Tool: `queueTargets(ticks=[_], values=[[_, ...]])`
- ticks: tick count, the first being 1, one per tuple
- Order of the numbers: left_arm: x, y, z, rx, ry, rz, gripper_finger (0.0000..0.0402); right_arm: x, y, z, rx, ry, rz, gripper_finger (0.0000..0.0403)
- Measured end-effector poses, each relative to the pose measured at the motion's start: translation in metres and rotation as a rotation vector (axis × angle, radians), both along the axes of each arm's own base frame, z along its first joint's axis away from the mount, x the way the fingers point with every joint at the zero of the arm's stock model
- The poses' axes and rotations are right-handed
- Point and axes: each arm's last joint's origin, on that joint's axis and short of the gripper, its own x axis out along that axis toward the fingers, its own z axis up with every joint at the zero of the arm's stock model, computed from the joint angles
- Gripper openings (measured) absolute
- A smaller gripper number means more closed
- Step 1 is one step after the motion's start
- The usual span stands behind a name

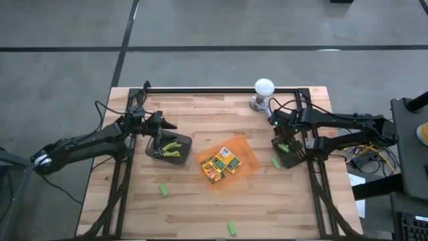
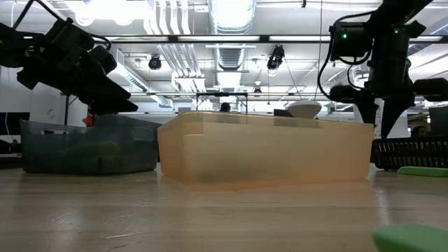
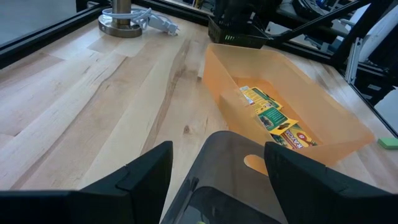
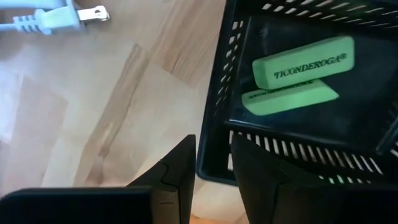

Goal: Pick & Place School Supplies
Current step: Adjust the black basket

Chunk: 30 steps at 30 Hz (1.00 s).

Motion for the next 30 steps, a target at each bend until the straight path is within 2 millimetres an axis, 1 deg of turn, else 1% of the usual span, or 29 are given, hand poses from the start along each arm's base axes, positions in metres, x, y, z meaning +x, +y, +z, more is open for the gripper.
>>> queueTargets(ticks=[5, 9, 14, 23, 30], values=[[0.000, 0.000, 0.000, 0.000, 0.000, 0.000, 0.0259, -0.001, 0.000, -0.013, -0.005, -0.015, 0.000, 0.0091], [0.000, 0.000, 0.000, 0.000, 0.000, 0.000, 0.0259, -0.002, 0.001, -0.018, -0.007, -0.021, -0.001, 0.0083], [0.000, 0.000, 0.000, 0.000, 0.000, 0.000, 0.0259, -0.004, 0.001, -0.022, -0.004, -0.014, -0.001, 0.0068], [0.000, 0.000, 0.000, 0.000, 0.000, 0.000, 0.0259, -0.003, 0.001, -0.021, -0.011, -0.022, -0.002, 0.0039], [0.000, 0.000, 0.000, 0.000, 0.000, 0.000, 0.0259, -0.003, -0.002, -0.021, -0.083, -0.011, -0.049, 0.0032]])
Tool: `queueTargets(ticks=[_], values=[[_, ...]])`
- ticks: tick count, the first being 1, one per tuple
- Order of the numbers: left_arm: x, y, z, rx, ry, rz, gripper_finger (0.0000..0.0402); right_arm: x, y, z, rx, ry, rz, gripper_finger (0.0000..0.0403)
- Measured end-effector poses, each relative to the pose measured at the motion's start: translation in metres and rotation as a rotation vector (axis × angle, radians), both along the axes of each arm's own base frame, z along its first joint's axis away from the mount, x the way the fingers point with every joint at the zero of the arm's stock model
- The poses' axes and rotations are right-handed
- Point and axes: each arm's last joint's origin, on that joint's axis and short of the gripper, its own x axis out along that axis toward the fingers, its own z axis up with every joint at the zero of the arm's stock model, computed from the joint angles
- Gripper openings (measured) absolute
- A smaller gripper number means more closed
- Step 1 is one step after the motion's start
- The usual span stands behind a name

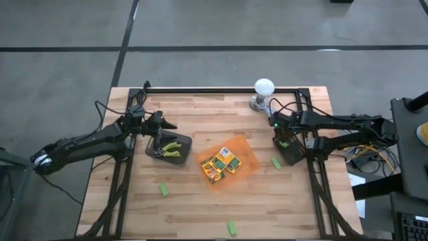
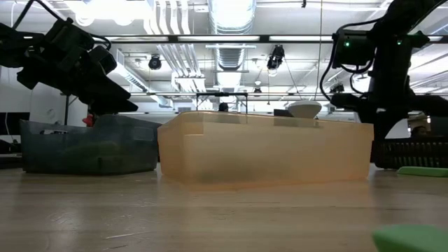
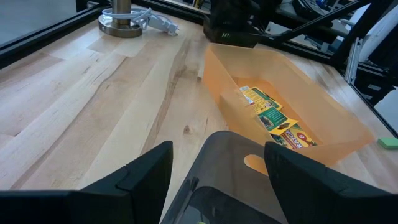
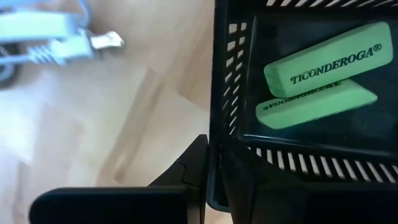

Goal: Pick & Place School Supplies
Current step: Adjust the black basket

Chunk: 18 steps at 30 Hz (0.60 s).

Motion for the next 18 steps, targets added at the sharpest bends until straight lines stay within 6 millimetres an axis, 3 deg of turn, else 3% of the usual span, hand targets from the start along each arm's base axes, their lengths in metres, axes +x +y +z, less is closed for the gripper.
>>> queueTargets(ticks=[18], values=[[0.0000, 0.0000, 0.0000, 0.000, 0.000, 0.000, 0.0259, 0.0041, -0.0096, 0.0039, -0.274, 0.006, -0.093, 0.0032]])
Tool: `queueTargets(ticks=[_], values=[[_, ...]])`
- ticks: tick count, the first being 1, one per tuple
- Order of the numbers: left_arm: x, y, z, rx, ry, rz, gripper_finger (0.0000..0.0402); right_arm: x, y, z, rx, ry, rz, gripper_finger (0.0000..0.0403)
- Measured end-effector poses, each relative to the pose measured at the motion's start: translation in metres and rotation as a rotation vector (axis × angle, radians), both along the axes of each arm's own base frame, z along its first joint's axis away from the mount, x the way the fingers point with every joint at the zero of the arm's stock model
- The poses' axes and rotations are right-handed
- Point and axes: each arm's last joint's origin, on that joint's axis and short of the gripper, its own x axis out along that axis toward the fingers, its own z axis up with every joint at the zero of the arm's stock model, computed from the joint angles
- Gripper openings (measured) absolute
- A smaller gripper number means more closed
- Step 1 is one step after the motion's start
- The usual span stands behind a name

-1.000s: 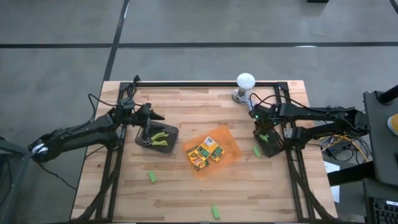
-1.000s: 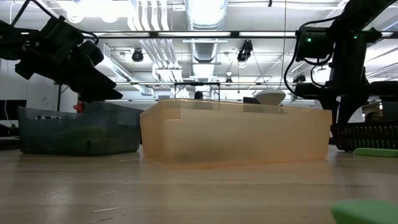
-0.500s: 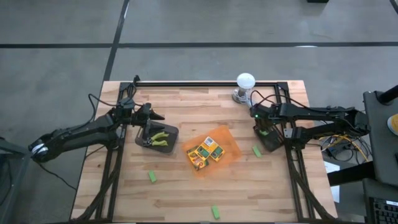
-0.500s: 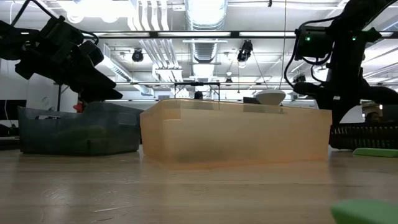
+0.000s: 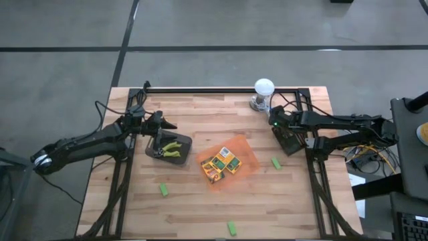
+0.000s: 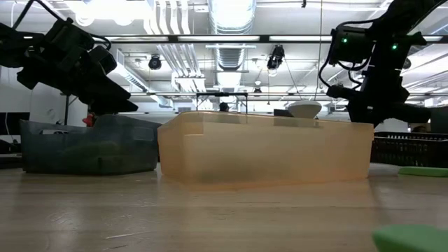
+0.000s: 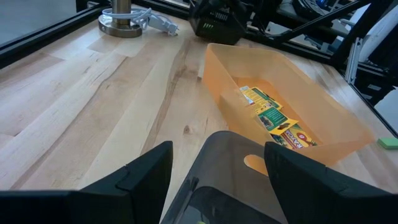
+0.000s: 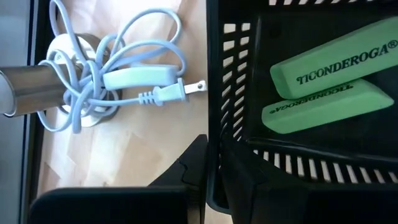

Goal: Pick & Place School Supplies
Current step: Adjust the black basket, then put the right green eraser into the black basket

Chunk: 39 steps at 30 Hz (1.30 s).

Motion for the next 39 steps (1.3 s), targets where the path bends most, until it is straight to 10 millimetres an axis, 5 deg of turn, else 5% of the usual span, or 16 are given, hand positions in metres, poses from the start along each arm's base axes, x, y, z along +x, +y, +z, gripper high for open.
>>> queueTargets(ticks=[18, 33, 39], values=[[0.000, 0.000, 0.000, 0.000, 0.000, 0.000, 0.0259, 0.001, -0.001, 0.000, -0.010, -0.013, 0.000, 0.0033], [0.000, 0.000, 0.000, 0.000, 0.000, 0.000, 0.0259, 0.003, -0.002, 0.001, -0.052, -0.022, -0.003, 0.0114], [0.000, 0.000, 0.000, 0.000, 0.000, 0.000, 0.0259, 0.010, -0.007, 0.018, -0.186, 0.021, 0.105, 0.0122]])
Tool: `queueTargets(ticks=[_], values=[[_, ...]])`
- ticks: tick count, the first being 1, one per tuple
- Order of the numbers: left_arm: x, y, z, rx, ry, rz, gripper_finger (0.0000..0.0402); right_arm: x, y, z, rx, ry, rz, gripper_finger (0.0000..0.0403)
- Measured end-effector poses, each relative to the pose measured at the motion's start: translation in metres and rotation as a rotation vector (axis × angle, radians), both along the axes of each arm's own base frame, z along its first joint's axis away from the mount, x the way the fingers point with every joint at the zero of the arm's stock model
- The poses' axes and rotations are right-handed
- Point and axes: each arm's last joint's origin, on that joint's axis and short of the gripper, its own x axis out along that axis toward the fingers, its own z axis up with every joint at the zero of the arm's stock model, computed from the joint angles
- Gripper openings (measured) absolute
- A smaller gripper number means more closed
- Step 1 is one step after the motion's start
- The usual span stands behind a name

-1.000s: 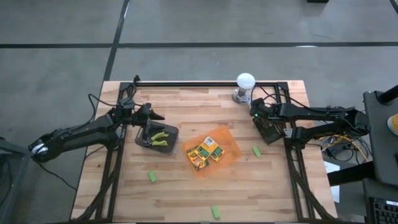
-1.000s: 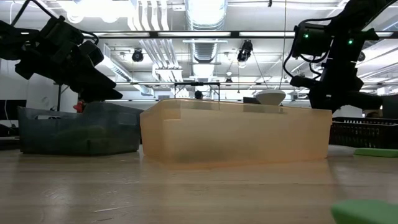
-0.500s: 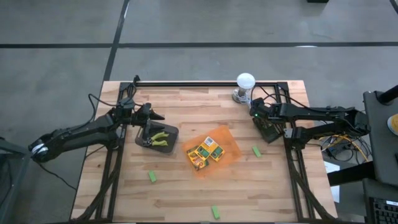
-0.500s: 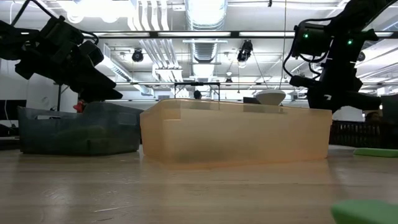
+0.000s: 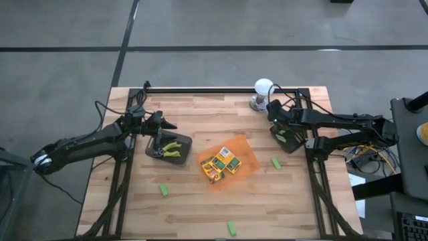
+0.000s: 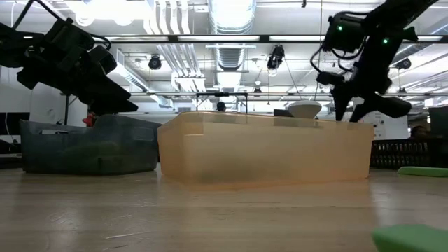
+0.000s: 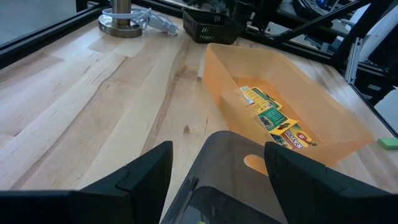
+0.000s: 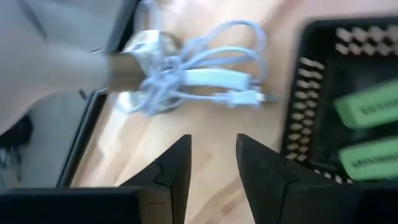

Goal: Pick & Place School Supplies
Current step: Put the right green eraser into the black basket

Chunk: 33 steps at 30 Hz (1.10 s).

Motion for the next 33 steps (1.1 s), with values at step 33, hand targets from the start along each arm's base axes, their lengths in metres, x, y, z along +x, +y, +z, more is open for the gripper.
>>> queueTargets(ticks=[33], values=[[0.000, 0.000, 0.000, 0.000, 0.000, 0.000, 0.0259, 0.019, 0.067, 0.050, 0.299, 0.413, 1.258, 0.0112]])
